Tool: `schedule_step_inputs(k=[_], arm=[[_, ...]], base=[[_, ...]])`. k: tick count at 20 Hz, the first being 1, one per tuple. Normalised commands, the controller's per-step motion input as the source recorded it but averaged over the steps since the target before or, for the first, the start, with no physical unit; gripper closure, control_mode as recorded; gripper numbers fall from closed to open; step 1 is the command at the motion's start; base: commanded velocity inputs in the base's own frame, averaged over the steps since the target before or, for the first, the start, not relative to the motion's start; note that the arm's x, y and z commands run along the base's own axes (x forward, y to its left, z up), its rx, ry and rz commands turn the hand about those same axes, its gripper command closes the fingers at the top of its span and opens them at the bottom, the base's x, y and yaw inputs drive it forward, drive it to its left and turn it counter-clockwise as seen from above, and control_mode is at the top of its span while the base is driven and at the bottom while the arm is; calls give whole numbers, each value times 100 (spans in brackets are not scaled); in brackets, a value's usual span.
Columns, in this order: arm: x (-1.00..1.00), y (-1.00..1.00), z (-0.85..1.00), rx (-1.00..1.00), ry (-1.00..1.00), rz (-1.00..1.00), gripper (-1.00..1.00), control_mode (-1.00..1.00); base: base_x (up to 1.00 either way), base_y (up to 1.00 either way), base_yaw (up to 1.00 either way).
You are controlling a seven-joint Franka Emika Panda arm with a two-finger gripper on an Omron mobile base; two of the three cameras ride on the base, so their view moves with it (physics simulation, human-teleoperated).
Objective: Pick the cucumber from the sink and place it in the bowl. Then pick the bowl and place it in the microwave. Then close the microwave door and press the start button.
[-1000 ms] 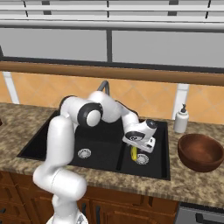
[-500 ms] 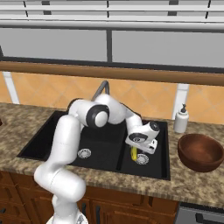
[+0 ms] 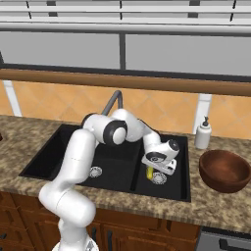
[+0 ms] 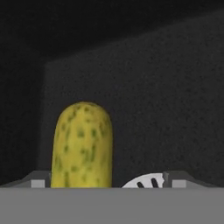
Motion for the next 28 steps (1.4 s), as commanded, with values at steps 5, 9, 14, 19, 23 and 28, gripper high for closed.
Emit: schedule_step_inputs(k=[5, 9, 14, 19, 23, 28], arm=[[9, 15, -51, 0, 0, 0, -100, -100], [2, 45, -58, -1, 0, 0, 100, -100], [0, 48, -39, 0, 0, -1, 100, -100], [0, 15, -8, 0, 0, 0, 100, -100], [-16, -11, 9, 0, -5, 0, 100, -100], [-61, -40, 51, 0, -12, -6, 100, -100]], base=[[0, 0, 0], [0, 0, 0], [0, 0, 0], [0, 0, 0], [0, 0, 0], [0, 0, 0]])
